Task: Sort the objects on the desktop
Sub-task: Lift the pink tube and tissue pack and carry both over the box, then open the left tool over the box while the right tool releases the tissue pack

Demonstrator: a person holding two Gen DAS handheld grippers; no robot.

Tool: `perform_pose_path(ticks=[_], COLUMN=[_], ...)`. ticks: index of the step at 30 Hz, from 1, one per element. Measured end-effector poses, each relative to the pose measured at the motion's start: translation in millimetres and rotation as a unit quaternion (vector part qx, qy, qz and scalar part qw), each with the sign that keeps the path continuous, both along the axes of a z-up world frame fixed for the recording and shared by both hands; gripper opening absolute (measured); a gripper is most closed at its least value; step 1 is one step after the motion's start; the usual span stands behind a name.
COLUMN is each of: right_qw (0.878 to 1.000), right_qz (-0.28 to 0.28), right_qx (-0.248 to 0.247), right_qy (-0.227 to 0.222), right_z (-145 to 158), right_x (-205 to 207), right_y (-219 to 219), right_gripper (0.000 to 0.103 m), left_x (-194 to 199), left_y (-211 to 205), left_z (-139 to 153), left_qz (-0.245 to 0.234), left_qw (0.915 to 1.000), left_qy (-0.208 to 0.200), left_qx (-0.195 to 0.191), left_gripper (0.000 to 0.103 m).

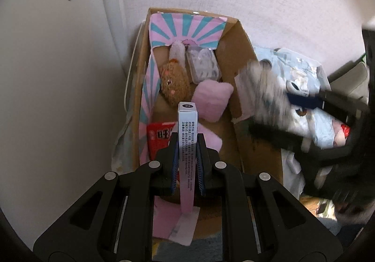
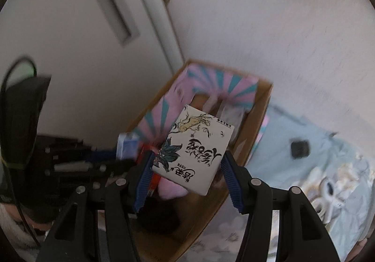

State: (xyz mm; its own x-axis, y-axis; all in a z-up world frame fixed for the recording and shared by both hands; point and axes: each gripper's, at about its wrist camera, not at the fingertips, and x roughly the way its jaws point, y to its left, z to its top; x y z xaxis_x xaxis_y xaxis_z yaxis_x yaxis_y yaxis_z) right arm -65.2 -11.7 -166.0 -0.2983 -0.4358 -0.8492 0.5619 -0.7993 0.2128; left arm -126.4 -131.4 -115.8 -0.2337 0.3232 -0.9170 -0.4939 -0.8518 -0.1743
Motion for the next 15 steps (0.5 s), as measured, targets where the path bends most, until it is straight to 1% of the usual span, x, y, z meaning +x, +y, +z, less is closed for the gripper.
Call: perform_pose_path(ticks=[3,7,10,11,15], right_qw=[1.0,1.0,1.0,1.0,1.0], right_qz=[0.007,0.015,0.015,0.016,0.023], right_qx=[0.001,0.006,0.005,0.005,0.014], right_qy=[-0.016,-0.017,-0.013,-0.011,0.001], right_z=[-10,-11,-22,-16,-15], right_x=[14,33,48,49,49], right_y=[-1,5,-5,0,-3], right_gripper=[0.053,0.053,0.053,0.053,0.053], left_x=[-8,-21,-29,-31,-35], left_y=[5,11,16,17,22], left_z=[3,13,19,21,21], left_qz=[-0.006,-0.012,-0.017,-0.019,-0.024], left_qw=[0.9999,0.9996,0.9991,0.999,0.9987], left_qy=[0.01,0.025,0.034,0.037,0.04], left_qx=[0.004,0.009,0.016,0.017,0.018], left_gripper=[0.012,0.012,0.012,0.012,0.012])
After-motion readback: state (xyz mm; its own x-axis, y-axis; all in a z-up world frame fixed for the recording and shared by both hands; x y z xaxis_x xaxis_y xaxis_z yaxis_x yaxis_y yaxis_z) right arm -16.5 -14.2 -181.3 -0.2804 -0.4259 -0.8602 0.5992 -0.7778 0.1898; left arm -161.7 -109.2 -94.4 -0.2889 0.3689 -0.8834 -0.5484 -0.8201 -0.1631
